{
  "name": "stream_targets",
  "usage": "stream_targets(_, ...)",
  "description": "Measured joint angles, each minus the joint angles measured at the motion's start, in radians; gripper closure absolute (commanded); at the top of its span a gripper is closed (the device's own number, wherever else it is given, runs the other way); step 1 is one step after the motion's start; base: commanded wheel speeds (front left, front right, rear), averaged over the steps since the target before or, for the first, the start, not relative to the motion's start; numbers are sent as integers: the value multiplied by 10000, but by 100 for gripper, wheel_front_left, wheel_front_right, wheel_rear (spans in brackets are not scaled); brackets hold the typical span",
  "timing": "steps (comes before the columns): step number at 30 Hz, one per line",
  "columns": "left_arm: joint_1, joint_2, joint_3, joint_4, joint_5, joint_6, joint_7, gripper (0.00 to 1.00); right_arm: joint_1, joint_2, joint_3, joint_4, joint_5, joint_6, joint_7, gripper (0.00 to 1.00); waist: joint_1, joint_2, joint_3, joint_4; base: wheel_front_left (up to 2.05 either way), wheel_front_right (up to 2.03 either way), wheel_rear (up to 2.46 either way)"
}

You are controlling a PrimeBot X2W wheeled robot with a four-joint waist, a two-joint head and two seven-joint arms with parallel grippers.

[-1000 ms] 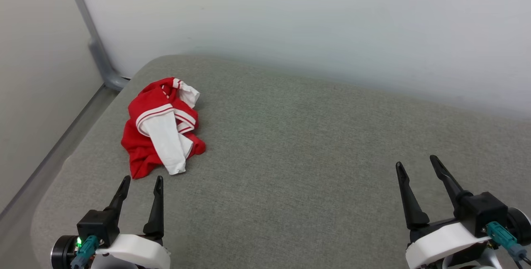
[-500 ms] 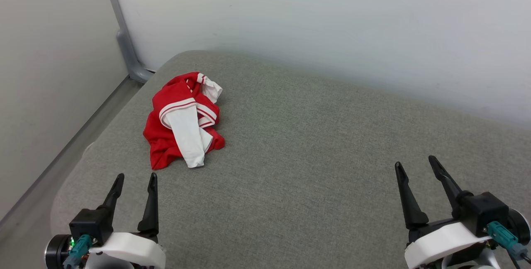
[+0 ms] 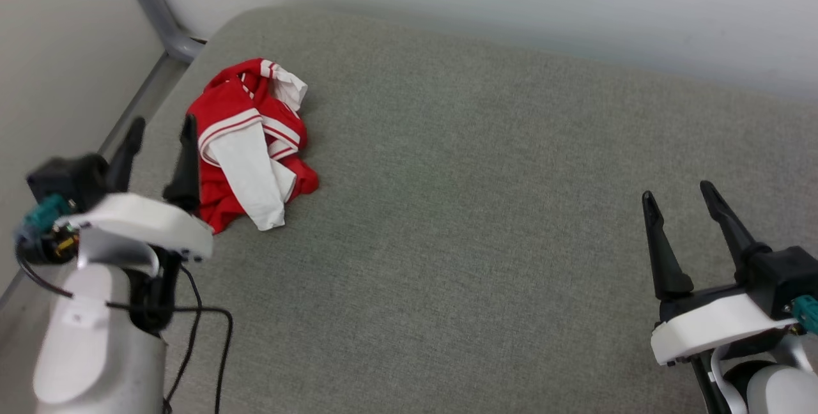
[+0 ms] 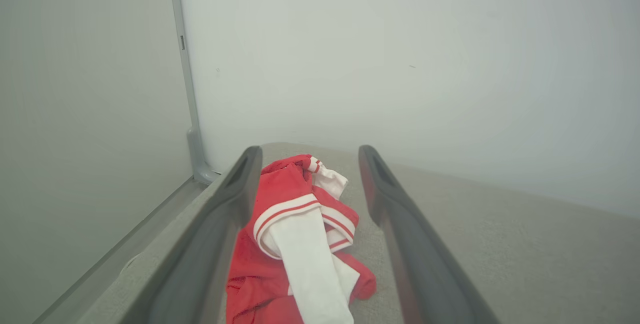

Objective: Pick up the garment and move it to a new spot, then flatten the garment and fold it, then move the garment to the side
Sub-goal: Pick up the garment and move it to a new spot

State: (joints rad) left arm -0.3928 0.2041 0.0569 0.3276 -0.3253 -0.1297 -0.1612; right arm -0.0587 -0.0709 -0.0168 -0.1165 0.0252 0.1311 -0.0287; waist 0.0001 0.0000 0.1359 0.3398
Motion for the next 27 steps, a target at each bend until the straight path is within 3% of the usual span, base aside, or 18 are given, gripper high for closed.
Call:
stream_targets(4, -1460, 729, 77, 495, -546, -10, 1135, 0, -337, -161, -27, -347, -65, 0, 205, 0, 0, 0, 751, -131, 0, 0, 0)
stream_targets(13, -4034, 2328, -330, 1931, -2136, -10, 5020, 0, -1092, -328, -29, -867, -268, 0, 370, 0, 1, 0, 2424, -617, 0, 0, 0)
stream_targets(22, -4929, 2922, -765, 3488, -3298, -10, 7706, 0, -1569, -447, -46, -1166, -460, 0, 418, 0, 1, 0, 3762, -1142, 0, 0, 0)
stream_targets(27, -5003, 2901, -836, 4535, -3507, 67, 8435, 0, -1729, -512, -54, -1198, -504, 0, 464, 0, 1, 0, 4214, -1366, 0, 0, 0)
